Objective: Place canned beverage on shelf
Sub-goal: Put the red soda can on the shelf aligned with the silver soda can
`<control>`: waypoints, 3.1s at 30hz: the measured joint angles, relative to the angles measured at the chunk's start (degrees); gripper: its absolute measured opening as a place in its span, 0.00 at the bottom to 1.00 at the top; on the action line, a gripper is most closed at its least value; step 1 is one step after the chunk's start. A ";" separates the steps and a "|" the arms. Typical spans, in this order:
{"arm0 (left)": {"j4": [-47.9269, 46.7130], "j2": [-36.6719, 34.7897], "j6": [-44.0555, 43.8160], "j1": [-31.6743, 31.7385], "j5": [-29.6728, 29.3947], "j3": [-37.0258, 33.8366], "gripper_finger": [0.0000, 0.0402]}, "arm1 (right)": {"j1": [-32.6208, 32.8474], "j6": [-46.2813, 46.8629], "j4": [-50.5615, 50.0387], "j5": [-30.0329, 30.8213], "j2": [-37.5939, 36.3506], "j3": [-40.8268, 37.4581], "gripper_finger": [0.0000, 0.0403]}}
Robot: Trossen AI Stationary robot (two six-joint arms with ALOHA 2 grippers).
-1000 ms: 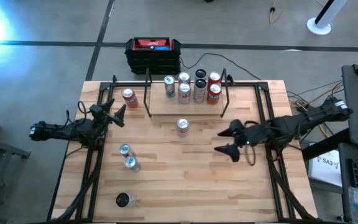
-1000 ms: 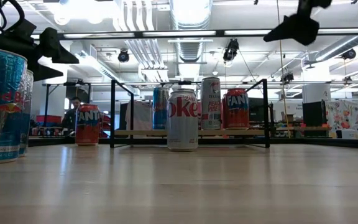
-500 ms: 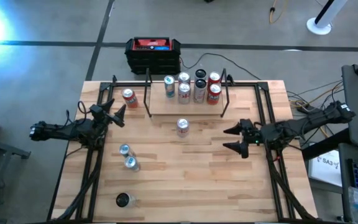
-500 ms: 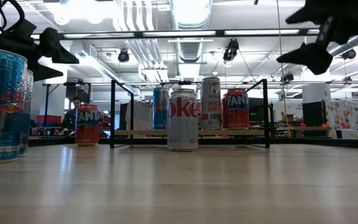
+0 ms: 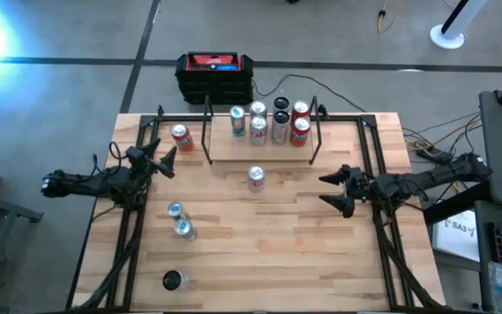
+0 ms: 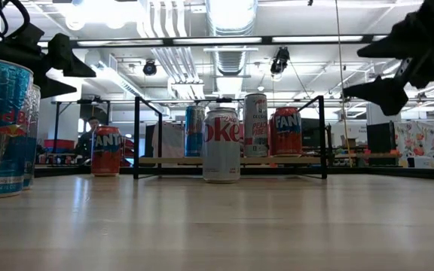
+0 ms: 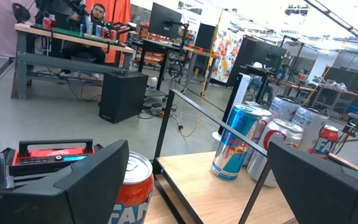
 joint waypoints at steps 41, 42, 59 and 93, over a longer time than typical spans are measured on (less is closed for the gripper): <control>0.01 -0.02 0.00 0.00 0.00 0.00 0.92 | -0.02 -3.34 -6.16 -0.15 -4.76 -1.89 0.94; 0.08 -0.02 -0.27 0.01 -0.06 0.00 0.92 | -0.02 -3.34 -6.16 -0.15 -4.76 -1.89 0.94; 0.80 12.06 -36.86 0.00 4.85 0.02 0.92 | -0.02 -3.34 -6.16 -0.15 -4.76 -1.94 0.94; -79.24 73.74 -64.50 32.31 50.27 72.37 0.92 | -0.02 -3.34 -6.14 -0.15 -4.76 -1.96 0.94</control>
